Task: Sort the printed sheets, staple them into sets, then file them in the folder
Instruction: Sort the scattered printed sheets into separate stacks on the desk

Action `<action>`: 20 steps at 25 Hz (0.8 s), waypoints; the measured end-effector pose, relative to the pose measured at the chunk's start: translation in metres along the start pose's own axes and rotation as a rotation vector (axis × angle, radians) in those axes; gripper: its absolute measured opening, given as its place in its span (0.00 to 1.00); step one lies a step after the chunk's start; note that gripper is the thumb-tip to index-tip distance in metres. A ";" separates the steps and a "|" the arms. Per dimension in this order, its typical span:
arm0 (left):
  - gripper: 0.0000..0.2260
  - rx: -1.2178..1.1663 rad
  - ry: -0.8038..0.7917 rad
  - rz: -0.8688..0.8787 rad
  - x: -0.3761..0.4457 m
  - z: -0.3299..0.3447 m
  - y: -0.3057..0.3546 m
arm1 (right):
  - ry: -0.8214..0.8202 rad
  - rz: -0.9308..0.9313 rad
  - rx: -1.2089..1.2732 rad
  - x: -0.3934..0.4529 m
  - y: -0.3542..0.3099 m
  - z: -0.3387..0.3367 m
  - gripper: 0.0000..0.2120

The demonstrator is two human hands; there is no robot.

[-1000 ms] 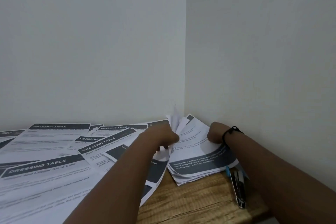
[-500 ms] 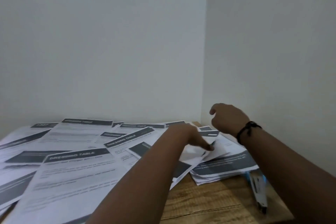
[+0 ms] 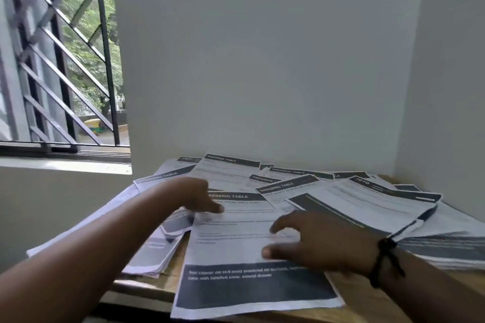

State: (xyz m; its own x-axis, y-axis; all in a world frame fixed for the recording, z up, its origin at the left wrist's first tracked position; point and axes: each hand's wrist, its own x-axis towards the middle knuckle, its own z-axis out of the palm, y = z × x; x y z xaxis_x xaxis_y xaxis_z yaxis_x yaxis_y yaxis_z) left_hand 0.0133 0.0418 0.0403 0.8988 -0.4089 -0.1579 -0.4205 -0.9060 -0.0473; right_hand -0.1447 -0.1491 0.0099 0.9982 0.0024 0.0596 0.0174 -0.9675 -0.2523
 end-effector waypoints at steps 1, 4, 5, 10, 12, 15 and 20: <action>0.25 -0.145 -0.006 -0.076 -0.001 0.008 -0.019 | -0.022 0.003 -0.004 0.000 -0.009 0.008 0.35; 0.18 -0.492 0.076 -0.194 -0.008 0.026 -0.038 | -0.045 -0.020 -0.048 -0.008 -0.030 0.026 0.43; 0.19 -0.513 0.099 -0.198 -0.008 0.030 -0.039 | -0.036 -0.035 -0.059 -0.011 -0.035 0.029 0.42; 0.25 -0.689 0.172 -0.147 0.002 0.040 -0.030 | 0.001 -0.047 -0.100 -0.018 -0.044 0.033 0.39; 0.29 -0.766 0.173 -0.169 0.004 0.040 -0.029 | -0.010 -0.048 -0.105 -0.018 -0.045 0.033 0.39; 0.16 -0.939 0.119 -0.140 0.003 0.035 -0.023 | -0.007 -0.058 -0.107 -0.017 -0.045 0.035 0.38; 0.05 -0.996 0.327 -0.036 0.005 0.009 -0.032 | 0.010 0.001 0.110 0.002 -0.020 0.015 0.31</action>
State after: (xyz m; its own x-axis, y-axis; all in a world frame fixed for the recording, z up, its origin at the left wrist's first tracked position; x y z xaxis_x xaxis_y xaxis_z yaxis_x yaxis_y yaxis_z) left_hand 0.0298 0.0702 0.0317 0.9610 -0.2544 0.1088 -0.2340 -0.5375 0.8102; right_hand -0.1421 -0.1262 0.0001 0.9976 -0.0016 0.0687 0.0231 -0.9337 -0.3572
